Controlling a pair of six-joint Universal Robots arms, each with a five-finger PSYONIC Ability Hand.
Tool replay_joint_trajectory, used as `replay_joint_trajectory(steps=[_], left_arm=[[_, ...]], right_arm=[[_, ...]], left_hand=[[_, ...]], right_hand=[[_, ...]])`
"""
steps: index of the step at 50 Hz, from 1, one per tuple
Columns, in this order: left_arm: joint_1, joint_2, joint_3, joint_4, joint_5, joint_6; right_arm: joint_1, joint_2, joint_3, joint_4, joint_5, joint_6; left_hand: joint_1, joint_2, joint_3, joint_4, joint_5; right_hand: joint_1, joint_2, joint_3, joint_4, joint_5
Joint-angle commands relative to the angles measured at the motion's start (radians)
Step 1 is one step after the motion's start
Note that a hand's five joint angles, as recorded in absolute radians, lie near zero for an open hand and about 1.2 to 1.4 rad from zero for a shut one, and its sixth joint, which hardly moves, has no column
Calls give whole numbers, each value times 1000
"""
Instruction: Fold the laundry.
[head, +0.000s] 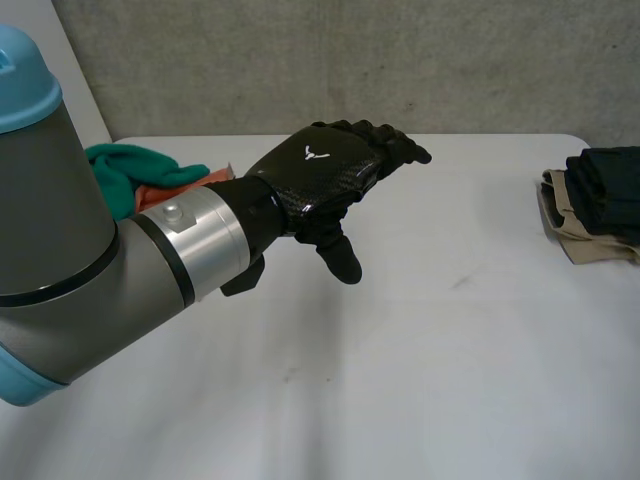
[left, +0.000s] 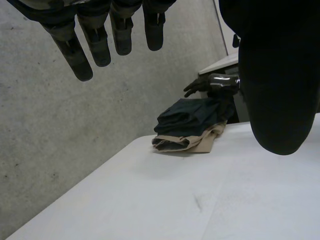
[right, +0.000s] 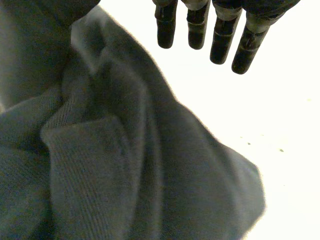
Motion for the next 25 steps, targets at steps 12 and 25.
replay_joint_trajectory(steps=[12, 25], left_arm=[[-2, 13, 0, 0, 0, 0], [4, 52, 4, 3, 2, 0]], right_arm=[[-173, -351, 159, 425, 206, -342], [-62, -463, 33, 614, 861, -898]], left_hand=[[-14, -21, -26, -27, -43], [-14, -21, -26, -27, -43]], right_hand=[[-24, -46, -39, -56, -60], [-24, -46, -39, -56, -60]])
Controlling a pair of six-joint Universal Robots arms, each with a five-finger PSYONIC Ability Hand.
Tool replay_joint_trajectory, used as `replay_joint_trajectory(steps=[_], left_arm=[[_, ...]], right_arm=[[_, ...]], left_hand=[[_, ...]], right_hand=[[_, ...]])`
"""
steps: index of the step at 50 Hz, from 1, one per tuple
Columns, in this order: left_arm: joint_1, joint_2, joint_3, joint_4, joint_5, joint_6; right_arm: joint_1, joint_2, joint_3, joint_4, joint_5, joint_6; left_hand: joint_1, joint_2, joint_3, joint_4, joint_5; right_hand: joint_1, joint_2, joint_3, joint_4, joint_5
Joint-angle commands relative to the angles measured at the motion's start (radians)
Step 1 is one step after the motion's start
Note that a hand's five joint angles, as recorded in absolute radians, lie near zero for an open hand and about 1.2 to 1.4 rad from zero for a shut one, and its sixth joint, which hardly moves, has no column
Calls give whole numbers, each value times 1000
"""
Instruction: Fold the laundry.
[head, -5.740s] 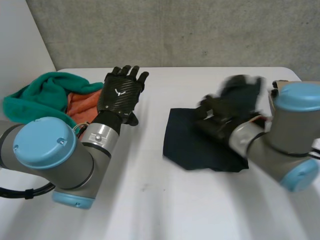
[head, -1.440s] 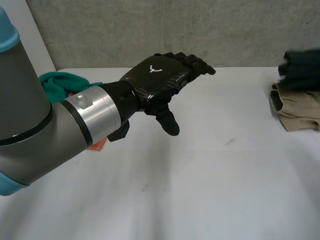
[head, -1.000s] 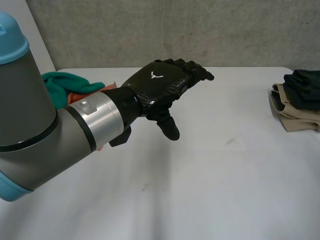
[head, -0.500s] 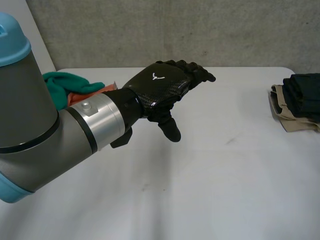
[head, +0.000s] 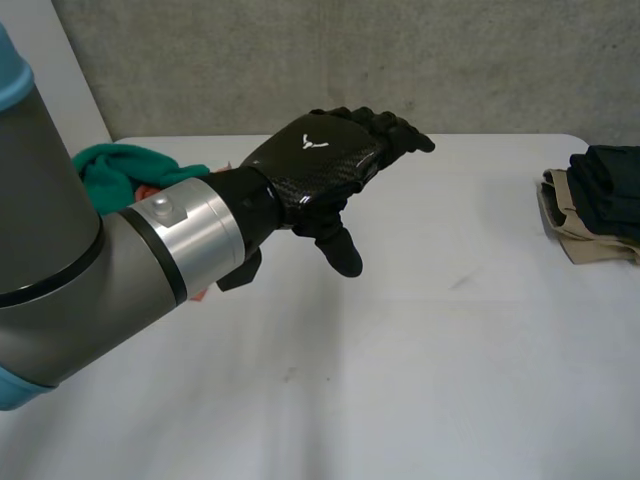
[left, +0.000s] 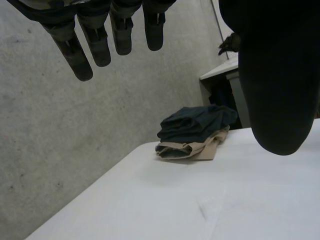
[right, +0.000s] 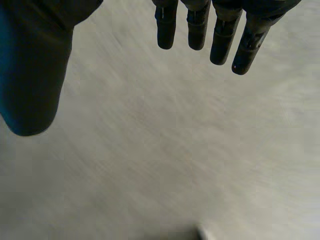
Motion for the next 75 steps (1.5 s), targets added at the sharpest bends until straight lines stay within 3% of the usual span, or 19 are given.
replay_joint_trajectory(steps=[1, 7, 11, 15, 19, 23, 31, 39, 42, 44, 45, 46, 50, 54, 62, 69, 70, 73, 75], left_arm=[[5, 22, 7, 3, -1, 2], [17, 41, 23, 37, -59, 3], [49, 58, 26, 115, -191, 9], [132, 58, 24, 218, -300, 18], [276, 31, 17, 246, -305, 58], [431, -117, 30, 246, -290, 199], [600, -426, 108, 256, -286, 539], [649, -644, 228, 435, -277, 586], [649, -676, 239, 488, -270, 569], [648, -687, 244, 526, -262, 558], [643, -687, 244, 540, -262, 555], [638, -686, 245, 555, -265, 551], [597, -646, 219, 620, -296, 529], [516, -461, 118, 637, -319, 445], [246, -68, -129, 634, -313, 105], [22, -98, -232, 582, -313, -18], [-30, -141, -229, 568, -316, -24], [-102, -205, -214, 537, -317, -26], [-138, -236, -197, 499, -317, -25]], right_arm=[[139, -61, -80, 38, 354, -185], [399, -184, -22, 45, 378, -87], [588, -271, 89, 47, 378, 17], [775, -345, 228, 49, 359, 91], [938, -373, 362, 47, 332, 94], [1053, -374, 460, 49, 332, 82], [1135, -341, 564, 50, 342, 22], [1121, -304, 609, 49, 345, -31], [1119, -302, 621, 49, 345, -35], [1119, -302, 626, 49, 345, -35], [1119, -302, 629, 49, 345, -35], [1119, -302, 632, 49, 345, -35], [1118, -310, 632, 49, 349, -35], [1116, -316, 624, 49, 375, -36], [1060, -345, 589, 49, 463, -33], [1057, -360, 588, 49, 475, -33], [1057, -360, 586, 53, 477, -33], [1043, -360, 581, 67, 477, -30], [1037, -360, 578, 78, 477, -27]], left_hand=[[-14, -21, -26, -27, -43], [-14, -21, -26, -27, -43], [-14, -21, -26, -27, -43], [-14, -21, -26, -27, -43], [-14, -21, -26, -27, -43], [-14, -21, -26, -27, -43], [-14, -21, -26, -27, -43], [-5, -12, -16, -18, -33], [185, 178, 174, 172, 157], [847, 840, 835, 834, 818], [1161, 1154, 1149, 1147, 1132], [1207, 1200, 1196, 1194, 1179], [1208, 1201, 1196, 1194, 1179], [1208, 1201, 1196, 1194, 1179], [1208, 1201, 1196, 1194, 1179], [1208, 1201, 1196, 1194, 1179], [1042, 1035, 1031, 1029, 1014], [134, 127, 122, 120, 105], [28, 20, 16, 14, -1]], right_hand=[[-24, -44, -38, -56, -58], [-24, -44, -38, -56, -58], [-24, -44, -38, -56, -58], [-24, -44, -38, -56, -58], [-24, -44, -38, -56, -58], [-24, -44, -38, -56, -58], [-24, -44, -38, -56, -58], [-24, -44, -38, -56, -58], [-24, -44, -38, -56, -58], [-24, -44, -38, -56, -58], [-24, -44, -38, -56, -58], [-24, -44, -38, -56, -58], [-24, -44, -38, -56, -58], [-24, -44, -38, -56, -58], [-24, -44, -38, -56, -58], [-24, -44, -38, -56, -58], [-24, -44, -38, -56, -58], [-24, -44, -38, -56, -58], [-24, -44, -38, -56, -58]])
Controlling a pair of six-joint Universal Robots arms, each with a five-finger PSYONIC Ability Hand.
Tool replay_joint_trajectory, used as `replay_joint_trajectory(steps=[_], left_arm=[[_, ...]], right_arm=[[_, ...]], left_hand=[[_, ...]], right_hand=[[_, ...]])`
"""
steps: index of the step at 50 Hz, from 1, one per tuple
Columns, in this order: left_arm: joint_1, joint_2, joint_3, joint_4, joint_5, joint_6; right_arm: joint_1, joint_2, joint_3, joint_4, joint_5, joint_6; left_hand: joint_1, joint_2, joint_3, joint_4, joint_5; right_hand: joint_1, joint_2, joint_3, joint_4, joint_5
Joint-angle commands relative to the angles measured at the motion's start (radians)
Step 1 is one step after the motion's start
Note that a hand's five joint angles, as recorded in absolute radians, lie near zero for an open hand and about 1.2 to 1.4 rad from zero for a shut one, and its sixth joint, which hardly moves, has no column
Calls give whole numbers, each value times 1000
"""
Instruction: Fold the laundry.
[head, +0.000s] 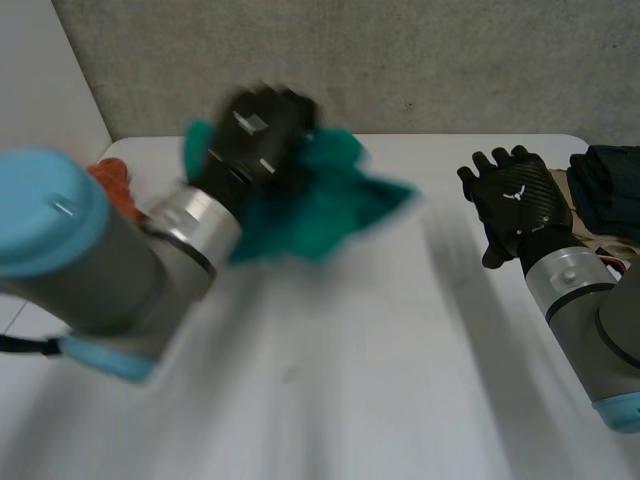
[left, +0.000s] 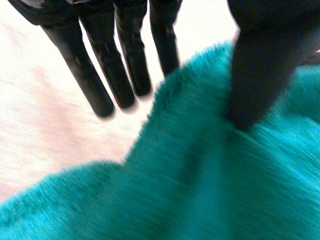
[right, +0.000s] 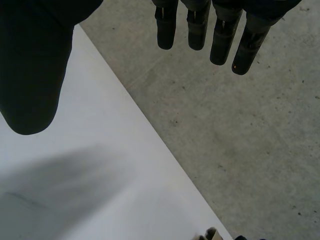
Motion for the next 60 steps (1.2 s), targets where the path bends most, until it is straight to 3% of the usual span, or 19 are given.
replay_joint_trajectory(steps=[1, 6, 9, 14, 22, 29, 36, 47, 52, 57, 60], left_arm=[[-161, -136, 32, -93, -2, -5], [-145, -90, 55, -129, -9, -8], [-71, -29, 52, -131, -11, -3], [59, 17, 39, -157, 0, 12], [133, 2, -17, -351, 3, 124], [132, 0, -117, -369, -3, 182], [121, -4, -175, -311, -6, 190], [113, -144, -154, -177, -13, 198], [113, -216, -120, -163, -14, 221], [109, -270, -73, -169, -14, 276], [99, -280, -50, -168, -19, 296]], right_arm=[[-20, -2, -8, 30, -2, 5], [-29, -3, -20, 79, -3, 13], [-29, -13, -32, 132, -3, 11], [-23, -62, -100, 371, -5, 37], [-24, -76, -167, 697, -22, 194], [-10, -83, -126, 688, -25, 179], [-9, -60, -79, 611, -20, 152], [33, 7, -48, 531, -9, 152], [39, 49, -46, 530, -11, 151], [39, 72, -59, 531, -22, 149], [39, 95, -65, 531, -23, 149]], left_hand=[[-628, -660, -664, -683, -669], [-628, -660, -664, -683, -669], [-628, -660, -664, -683, -669], [-619, -650, -655, -674, -659], [-592, -624, -628, -647, -633], [-563, -594, -599, -618, -604], [-510, -542, -546, -565, -551], [-343, -374, -379, -398, -384], [-146, -178, -182, -202, -187], [422, 391, 386, 367, 382], [593, 562, 557, 538, 553]], right_hand=[[-24, -44, -38, -56, -58], [-24, -44, -38, -56, -58], [-24, -44, -38, -56, -58], [-24, -44, -38, -56, -58], [-24, -44, -38, -56, -58], [-24, -44, -38, -56, -58], [-24, -44, -38, -56, -58], [-24, -44, -38, -56, -58], [-24, -44, -38, -56, -58], [-24, -44, -38, -56, -58], [-24, -44, -38, -56, -58]])
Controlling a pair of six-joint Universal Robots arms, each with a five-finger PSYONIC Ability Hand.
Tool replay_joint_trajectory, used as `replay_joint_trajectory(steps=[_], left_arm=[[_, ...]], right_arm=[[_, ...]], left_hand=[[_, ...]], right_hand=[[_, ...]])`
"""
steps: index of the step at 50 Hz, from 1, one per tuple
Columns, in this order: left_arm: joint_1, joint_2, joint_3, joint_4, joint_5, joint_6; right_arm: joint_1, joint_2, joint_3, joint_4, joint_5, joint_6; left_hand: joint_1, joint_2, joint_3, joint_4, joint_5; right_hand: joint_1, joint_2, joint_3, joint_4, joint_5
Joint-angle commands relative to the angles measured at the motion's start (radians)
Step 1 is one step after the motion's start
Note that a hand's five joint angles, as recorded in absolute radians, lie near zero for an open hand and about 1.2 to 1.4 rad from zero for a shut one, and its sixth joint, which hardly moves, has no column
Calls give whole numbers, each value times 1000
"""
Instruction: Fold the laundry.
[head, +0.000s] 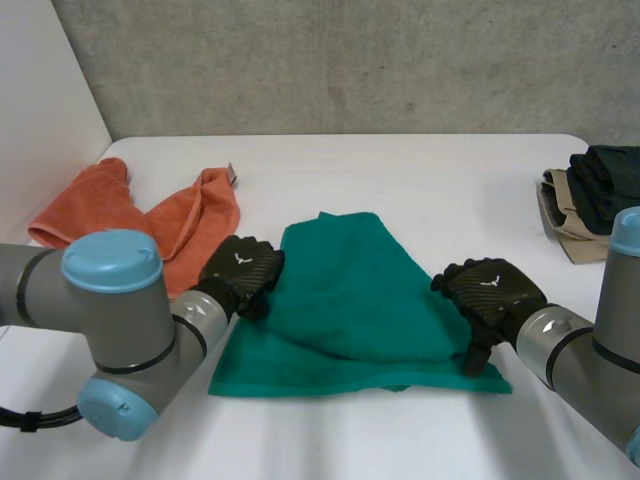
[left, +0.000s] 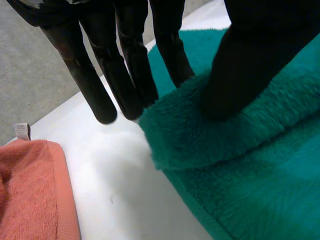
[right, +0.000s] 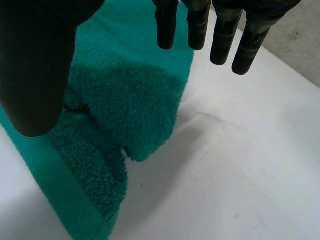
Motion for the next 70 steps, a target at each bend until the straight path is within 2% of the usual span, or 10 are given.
replay_joint_trajectory(steps=[1, 7, 11, 18, 26, 30, 36, 44, 53, 70], left_arm=[[-15, -52, 68, -4, -14, 61], [-23, -61, 129, 3, -70, 66], [-26, -79, 186, 6, -93, 66], [-49, -82, 276, 8, -95, 53], [-102, -76, 302, 23, -95, 47], [-124, -72, 302, 39, -95, 47], [-135, -52, 295, 46, -97, 49], [-128, 31, 227, 42, -93, 50], [-128, 198, 143, 36, -90, 49], [-197, 450, -21, 36, -80, 60]], right_arm=[[-1, 43, -18, 3, -8, -1], [1, 101, -53, 3, -9, -1], [5, 120, -77, 16, -12, 5], [85, 109, -57, 75, -92, 45], [240, 61, -83, 129, -335, 348], [300, 73, -119, 88, -368, 480], [315, 130, -166, 94, -341, 524], [164, -31, -179, 276, -293, 398], [-129, -103, -266, 595, -284, -115], [-61, 265, -599, 310, -293, 8]], left_hand=[[414, 454, 456, 453, 460], [414, 454, 456, 453, 460], [414, 454, 456, 453, 460], [414, 454, 456, 453, 460], [414, 454, 456, 453, 460], [414, 454, 456, 453, 460], [414, 454, 456, 453, 460], [414, 454, 456, 453, 460], [414, 454, 456, 453, 460], [414, 454, 456, 453, 460]], right_hand=[[-8, -28, -22, -40, -42], [493, 473, 479, 461, 460], [1197, 1177, 1183, 1165, 1163], [1198, 1178, 1184, 1166, 1164], [1198, 1178, 1184, 1166, 1164], [1198, 1178, 1184, 1166, 1164], [214, 193, 200, 182, 180], [224, 204, 210, 192, 191], [25, 5, 11, -7, -9], [-24, -44, -38, -56, -58]])
